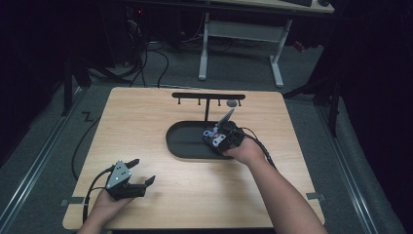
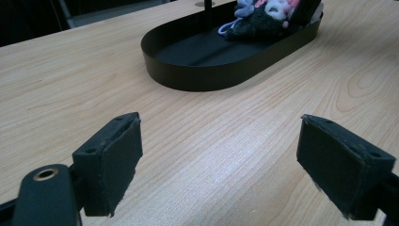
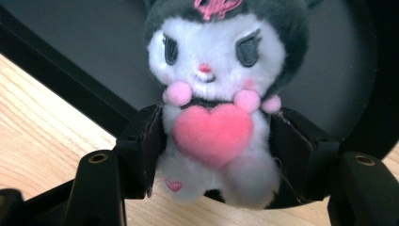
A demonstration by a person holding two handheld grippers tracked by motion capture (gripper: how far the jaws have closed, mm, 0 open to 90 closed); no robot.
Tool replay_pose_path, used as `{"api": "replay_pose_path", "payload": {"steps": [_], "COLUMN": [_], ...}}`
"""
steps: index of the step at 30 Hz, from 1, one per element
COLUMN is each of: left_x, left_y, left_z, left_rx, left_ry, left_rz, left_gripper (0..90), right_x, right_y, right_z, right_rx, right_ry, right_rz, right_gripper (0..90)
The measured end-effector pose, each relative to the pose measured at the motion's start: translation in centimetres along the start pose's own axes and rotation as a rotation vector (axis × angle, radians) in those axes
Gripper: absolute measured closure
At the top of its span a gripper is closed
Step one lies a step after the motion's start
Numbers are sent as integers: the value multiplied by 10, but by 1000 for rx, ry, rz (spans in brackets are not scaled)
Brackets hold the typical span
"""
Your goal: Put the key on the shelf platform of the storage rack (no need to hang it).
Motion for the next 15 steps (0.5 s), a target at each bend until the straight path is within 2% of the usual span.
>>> {"api": "replay_pose_path", "payload": {"steps": [7, 9, 15], "left_x": [0, 0, 1], "left_y": [2, 3, 5], "left_z": [1, 1, 3], "left_rx": [3, 1, 0], "left_ry": [-4, 3, 3], "left_rz": [-3, -5, -10], "left_gripper": [154, 154, 154], "right_x": [3, 2, 0], "right_y": [-19, -23, -34], "right_z": [-1, -3, -15], "right_rx": [65, 69, 105], "right_ry": [15, 28, 11], "right_rz": [4, 3, 12], "right_gripper": [376, 381, 394]}}
Point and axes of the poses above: each handheld gripper's, and its own axes: y roughly forward along the jaws, z roughly out of its top, x roughly to its right, the point moved 3 cm from there along y, roughly forward along the jaws, and after that the axes turned 5 degrees about y, right-handed, at the moved point
